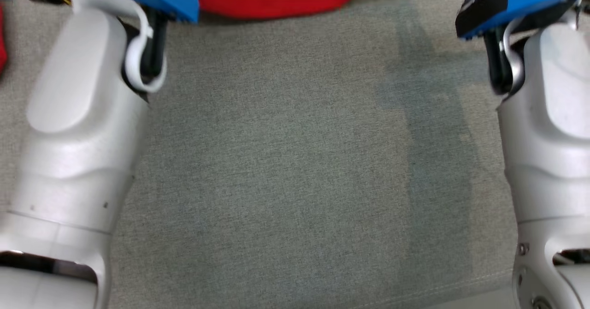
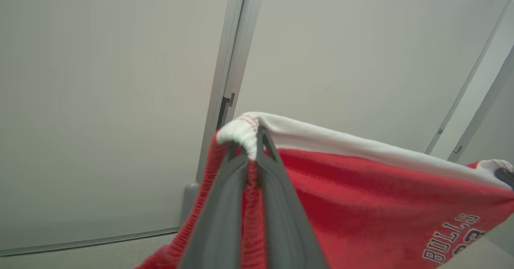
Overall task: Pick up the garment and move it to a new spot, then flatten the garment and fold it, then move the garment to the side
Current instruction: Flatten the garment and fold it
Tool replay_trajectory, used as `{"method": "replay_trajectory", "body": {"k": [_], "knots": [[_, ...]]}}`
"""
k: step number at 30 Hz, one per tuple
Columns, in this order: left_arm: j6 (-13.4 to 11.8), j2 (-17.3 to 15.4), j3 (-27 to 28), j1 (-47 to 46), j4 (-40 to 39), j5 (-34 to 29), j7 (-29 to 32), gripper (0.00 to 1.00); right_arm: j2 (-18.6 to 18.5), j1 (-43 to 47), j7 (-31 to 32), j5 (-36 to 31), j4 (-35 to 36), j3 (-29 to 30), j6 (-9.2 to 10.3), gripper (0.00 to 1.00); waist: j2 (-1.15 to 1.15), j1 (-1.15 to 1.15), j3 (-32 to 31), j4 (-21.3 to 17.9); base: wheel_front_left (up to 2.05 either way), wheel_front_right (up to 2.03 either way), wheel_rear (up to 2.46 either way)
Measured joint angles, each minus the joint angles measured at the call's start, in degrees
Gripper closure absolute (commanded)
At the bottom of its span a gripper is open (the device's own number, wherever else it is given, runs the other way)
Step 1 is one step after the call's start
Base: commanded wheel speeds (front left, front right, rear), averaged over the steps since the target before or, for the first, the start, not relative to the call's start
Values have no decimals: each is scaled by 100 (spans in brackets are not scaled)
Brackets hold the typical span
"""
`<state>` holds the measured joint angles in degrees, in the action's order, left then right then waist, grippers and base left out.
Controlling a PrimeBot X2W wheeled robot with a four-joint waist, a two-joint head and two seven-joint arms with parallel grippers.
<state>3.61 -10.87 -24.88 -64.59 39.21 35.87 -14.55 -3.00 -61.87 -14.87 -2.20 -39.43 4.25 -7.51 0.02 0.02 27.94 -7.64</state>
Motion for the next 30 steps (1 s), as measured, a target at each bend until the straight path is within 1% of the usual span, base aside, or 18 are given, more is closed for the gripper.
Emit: {"method": "replay_trajectory", "body": {"k": [3,7,11,15,21,26,28,30], "knots": [[108,77,27,343,-70,-20,-27,100,10,377,-10,194,338,32,1,100,0,0,5,26,0,0,0],[204,83,303,1020,-678,-185,-43,100,16,1089,-11,464,960,-27,0,100,-1,-4,-157,47,0,0,0],[253,178,561,1869,-1324,-358,-43,100,19,1905,-12,669,1602,-104,1,100,-1,-3,-403,93,0,0,0],[296,325,659,2714,-1864,-482,-44,100,16,2761,-14,777,2158,-187,1,100,-2,-4,-699,148,0,0,0],[334,537,601,3946,-2526,-569,-44,100,18,3969,-16,944,2877,-151,1,100,-3,-4,-1244,244,0,0,0],[334,623,583,4954,-3000,-576,-44,100,18,4991,-16,983,3477,-49,1,100,-4,-4,-1730,277,0,0,0],[314,661,566,5351,-3189,-546,-44,100,20,5386,-15,982,3712,46,1,100,-4,-4,-1887,285,0,0,0],[244,698,538,5721,-3364,-498,-44,100,19,5747,12,982,3919,126,0,100,-4,-5,-1999,296,0,0,0]]}}
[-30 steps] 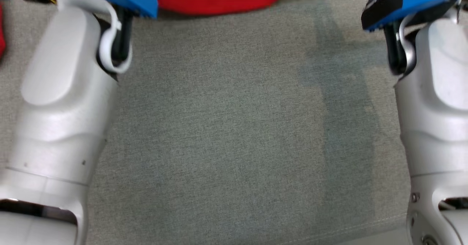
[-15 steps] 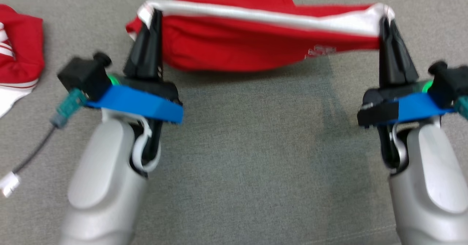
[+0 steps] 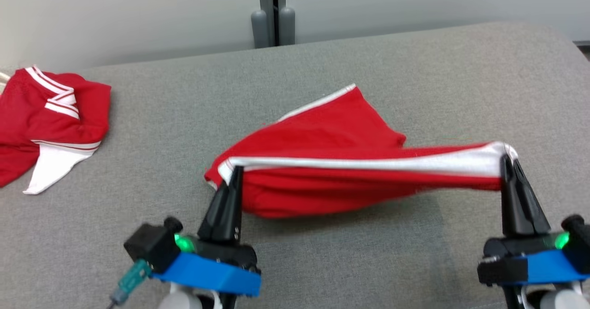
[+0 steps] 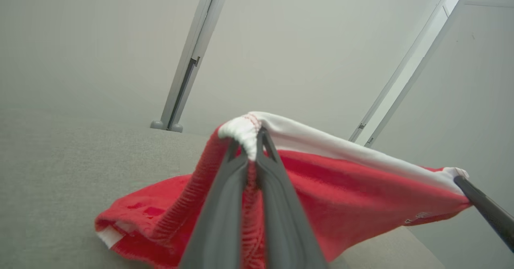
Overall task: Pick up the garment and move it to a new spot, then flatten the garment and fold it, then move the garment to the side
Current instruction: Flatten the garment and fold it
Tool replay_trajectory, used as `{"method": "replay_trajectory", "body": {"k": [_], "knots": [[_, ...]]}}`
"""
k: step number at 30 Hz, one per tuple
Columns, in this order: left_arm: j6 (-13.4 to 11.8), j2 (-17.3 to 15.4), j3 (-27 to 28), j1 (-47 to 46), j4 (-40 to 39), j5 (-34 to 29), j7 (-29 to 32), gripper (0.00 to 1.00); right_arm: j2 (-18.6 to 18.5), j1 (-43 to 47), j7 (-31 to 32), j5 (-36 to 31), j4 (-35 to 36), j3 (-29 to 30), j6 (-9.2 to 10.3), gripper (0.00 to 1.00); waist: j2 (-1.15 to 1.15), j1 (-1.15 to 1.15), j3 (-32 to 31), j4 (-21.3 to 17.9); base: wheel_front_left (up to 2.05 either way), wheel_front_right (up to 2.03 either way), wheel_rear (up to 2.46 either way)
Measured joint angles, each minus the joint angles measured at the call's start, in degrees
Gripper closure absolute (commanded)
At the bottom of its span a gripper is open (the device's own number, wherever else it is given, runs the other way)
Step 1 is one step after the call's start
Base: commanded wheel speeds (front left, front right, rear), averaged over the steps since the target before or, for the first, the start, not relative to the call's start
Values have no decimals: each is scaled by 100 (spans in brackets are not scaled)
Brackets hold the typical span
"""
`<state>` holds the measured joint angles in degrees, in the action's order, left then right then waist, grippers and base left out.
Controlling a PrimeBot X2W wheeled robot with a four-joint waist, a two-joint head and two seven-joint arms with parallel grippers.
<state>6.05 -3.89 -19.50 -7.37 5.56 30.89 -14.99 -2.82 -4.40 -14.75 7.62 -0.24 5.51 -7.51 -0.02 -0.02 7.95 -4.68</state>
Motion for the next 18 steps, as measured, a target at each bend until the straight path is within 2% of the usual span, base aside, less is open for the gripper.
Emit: {"method": "replay_trajectory", "body": {"k": [4,8,12,18], "knots": [[-110,26,-158,505,-266,19,19,100,-1,449,193,2,371,99,0,100,0,1,-30,77,0,0,0],[-215,36,-277,653,-364,90,200,100,1,536,385,-14,475,209,0,100,0,2,76,199,0,0,0],[-299,53,-366,621,-235,188,389,100,-3,331,517,-207,142,242,1,100,0,2,249,343,0,0,0],[-527,86,-392,31,193,465,567,100,-259,-673,632,-428,-744,113,0,100,1,3,542,615,0,0,0]]}}
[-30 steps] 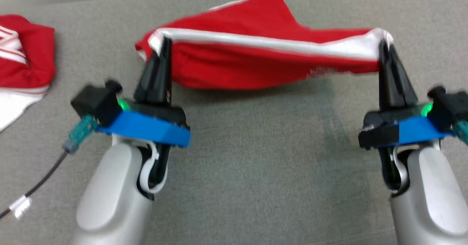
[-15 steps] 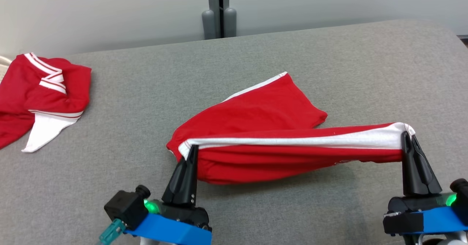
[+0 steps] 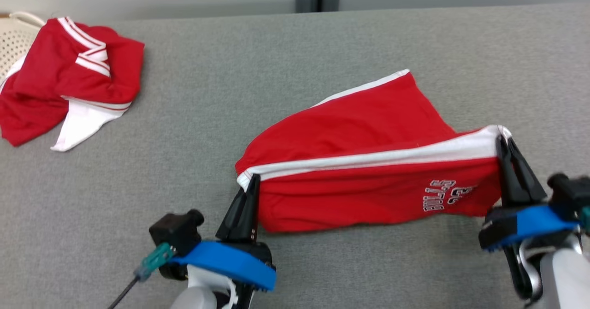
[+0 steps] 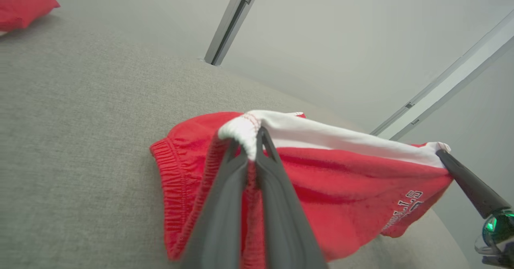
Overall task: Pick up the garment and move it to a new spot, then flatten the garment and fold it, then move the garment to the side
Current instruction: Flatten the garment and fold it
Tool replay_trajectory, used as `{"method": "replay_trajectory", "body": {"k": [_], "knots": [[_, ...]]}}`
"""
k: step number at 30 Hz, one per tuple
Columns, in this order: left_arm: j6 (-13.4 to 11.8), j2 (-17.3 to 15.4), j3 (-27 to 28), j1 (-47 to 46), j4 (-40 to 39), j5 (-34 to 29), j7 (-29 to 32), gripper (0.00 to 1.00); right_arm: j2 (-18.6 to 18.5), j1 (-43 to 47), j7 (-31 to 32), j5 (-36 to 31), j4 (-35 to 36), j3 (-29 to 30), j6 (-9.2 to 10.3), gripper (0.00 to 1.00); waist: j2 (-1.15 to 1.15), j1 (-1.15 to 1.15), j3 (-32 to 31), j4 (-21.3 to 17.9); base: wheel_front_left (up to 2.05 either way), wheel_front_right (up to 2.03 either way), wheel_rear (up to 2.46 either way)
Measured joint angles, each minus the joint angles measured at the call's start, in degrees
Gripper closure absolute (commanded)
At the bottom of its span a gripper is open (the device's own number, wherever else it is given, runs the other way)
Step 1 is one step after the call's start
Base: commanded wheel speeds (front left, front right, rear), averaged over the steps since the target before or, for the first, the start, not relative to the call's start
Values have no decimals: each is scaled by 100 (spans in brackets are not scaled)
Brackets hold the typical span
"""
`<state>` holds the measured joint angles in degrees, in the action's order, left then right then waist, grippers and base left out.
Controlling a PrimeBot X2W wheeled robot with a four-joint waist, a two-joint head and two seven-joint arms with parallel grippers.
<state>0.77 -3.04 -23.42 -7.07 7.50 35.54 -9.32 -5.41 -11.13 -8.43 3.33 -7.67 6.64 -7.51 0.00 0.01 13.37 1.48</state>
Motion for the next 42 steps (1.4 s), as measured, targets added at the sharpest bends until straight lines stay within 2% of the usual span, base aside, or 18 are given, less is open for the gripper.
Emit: {"method": "replay_trajectory", "body": {"k": [8,14,20,28,29,30,31,32,33,34,42], "knots": [[-438,15,-357,-1049,750,559,393,100,-477,-1687,283,-197,-1503,-287,1,100,1,1,451,339,0,0,0],[-757,16,-612,-1825,1268,931,360,100,-701,-2757,381,-286,-2583,-534,0,100,2,1,785,562,0,0,0],[-871,19,-907,-2273,1636,1292,205,100,-797,-3509,321,-398,-3527,-673,0,100,2,0,1011,715,0,0,0],[-957,20,-1314,-2633,2029,1661,63,100,-814,-4085,134,-480,-4558,-777,1,100,2,0,1067,807,0,0,0],[-957,20,-1384,-2670,2076,1686,57,91,-816,-4127,83,-485,-4662,-778,1,100,2,0,1055,815,0,0,0],[-957,20,-1469,-2718,2134,1671,56,58,-818,-4164,40,-511,-4746,-787,1,100,2,0,1038,822,0,0,0],[-960,21,-1533,-2755,2194,1622,38,0,-820,-4196,-3,-526,-4845,-792,1,81,2,0,1016,830,0,0,0],[-980,21,-1594,-2783,2231,1604,29,0,-815,-4224,-30,-528,-4946,-815,1,60,2,0,992,838,0,0,0],[-982,21,-1647,-2807,2279,1553,11,0,-813,-4258,-24,-534,-5066,-860,1,28,2,-1,963,845,0,0,0],[-981,20,-1680,-2823,2312,1502,-13,0,-804,-4274,-43,-534,-5146,-882,1,0,2,-1,933,850,0,0,0],[-1077,-310,-1839,-2715,2248,1214,-187,0,-803,-4442,-268,-530,-5658,-996,1,0,1,-1,634,869,0,0,0]]}}
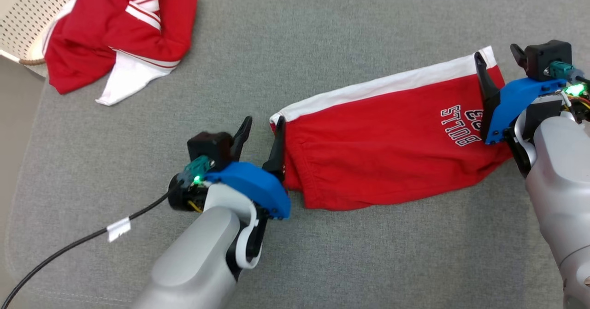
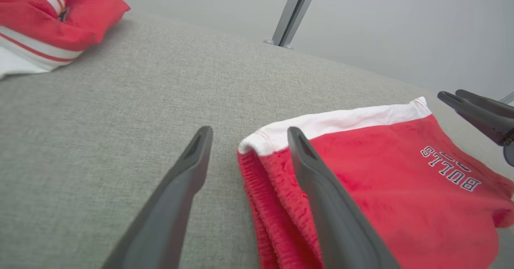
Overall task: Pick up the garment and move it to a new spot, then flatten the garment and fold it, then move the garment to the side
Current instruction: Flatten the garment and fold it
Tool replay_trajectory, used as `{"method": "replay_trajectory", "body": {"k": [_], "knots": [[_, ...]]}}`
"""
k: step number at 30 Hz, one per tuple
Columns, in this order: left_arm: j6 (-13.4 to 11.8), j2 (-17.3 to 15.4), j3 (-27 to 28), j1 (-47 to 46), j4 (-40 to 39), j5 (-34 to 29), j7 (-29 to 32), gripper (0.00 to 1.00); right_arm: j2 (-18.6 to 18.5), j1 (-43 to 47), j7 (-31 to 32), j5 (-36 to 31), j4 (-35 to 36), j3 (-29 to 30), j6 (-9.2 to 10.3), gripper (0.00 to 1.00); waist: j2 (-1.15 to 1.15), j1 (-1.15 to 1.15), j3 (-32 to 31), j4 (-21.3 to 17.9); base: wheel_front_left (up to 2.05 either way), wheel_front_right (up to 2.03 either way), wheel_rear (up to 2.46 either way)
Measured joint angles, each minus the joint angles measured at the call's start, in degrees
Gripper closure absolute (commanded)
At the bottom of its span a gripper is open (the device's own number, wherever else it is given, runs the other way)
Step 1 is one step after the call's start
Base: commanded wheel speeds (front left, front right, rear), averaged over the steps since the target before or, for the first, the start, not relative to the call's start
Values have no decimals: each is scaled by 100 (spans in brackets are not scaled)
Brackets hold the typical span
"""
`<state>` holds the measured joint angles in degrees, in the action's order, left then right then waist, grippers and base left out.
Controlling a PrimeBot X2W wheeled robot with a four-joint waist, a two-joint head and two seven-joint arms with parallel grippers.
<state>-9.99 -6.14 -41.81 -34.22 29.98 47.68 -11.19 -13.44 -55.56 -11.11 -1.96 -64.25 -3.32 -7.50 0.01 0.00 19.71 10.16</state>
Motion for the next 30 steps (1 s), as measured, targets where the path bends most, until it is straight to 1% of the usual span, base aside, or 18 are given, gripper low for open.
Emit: {"method": "replay_trajectory", "body": {"k": [3,6,9,14,17,23,30], "knots": [[-43,-190,-10,232,-207,-96,-94,0,-20,-3,-52,31,-156,-57,0,0,0,0,-167,11,0,0,0],[-213,-481,-111,461,-385,-332,-155,0,-98,5,-47,122,-335,-107,0,0,-1,0,-373,18,0,0,0],[-299,-643,-130,740,-600,-345,-178,0,-192,65,82,263,-520,-168,0,0,-1,-1,-605,24,0,0,0],[-419,-797,-108,1024,-870,-320,-174,0,-391,250,586,536,-728,-358,0,0,-2,-2,-916,-5,0,0,0],[-506,-867,-38,1118,-977,-316,-204,0,-480,331,924,783,-786,-454,1,0,-2,-2,-985,-2,0,0,0],[-563,-1016,53,1183,-1047,-331,-249,0,-604,414,1336,1237,-792,-649,1,0,-2,-1,-878,126,0,0,0],[-569,-1054,148,1138,-1077,-341,-283,0,-708,537,1664,1748,-713,-790,1,0,-1,0,-667,337,0,0,0]]}}
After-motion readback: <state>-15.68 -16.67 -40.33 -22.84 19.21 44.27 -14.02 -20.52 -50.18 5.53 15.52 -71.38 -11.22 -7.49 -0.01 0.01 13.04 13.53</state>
